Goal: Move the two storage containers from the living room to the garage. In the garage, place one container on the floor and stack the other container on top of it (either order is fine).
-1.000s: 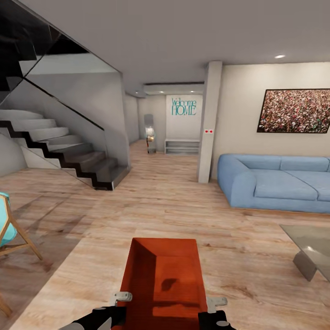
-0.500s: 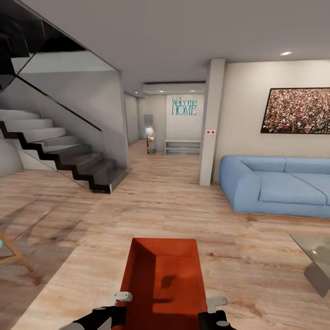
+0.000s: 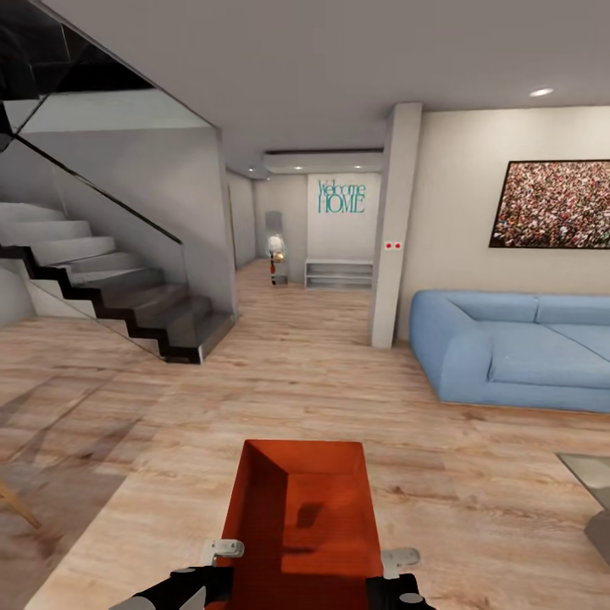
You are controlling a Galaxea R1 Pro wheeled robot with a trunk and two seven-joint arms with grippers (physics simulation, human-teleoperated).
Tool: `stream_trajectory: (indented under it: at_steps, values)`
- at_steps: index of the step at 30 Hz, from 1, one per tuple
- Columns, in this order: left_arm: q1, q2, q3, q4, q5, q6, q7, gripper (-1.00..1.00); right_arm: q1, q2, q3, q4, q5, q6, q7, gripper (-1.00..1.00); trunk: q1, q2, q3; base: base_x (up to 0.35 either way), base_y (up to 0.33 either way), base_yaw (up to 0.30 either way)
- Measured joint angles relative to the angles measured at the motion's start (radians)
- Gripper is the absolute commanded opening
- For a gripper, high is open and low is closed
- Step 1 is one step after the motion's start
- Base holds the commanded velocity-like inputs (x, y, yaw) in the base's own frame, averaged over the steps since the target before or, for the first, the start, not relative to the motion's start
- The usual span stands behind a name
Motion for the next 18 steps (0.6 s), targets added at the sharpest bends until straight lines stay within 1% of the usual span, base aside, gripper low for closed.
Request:
stream_trajectory:
  at_steps: [18]
  values:
    - [0.0,0.001,0.001,0.001,-0.001,-0.001,-0.001,-1.0,0.0,0.001,-0.001,-0.001,0.002,0.0,-0.002,-1.0,0.0,0.0,0.0,0.323,0.0,0.0]
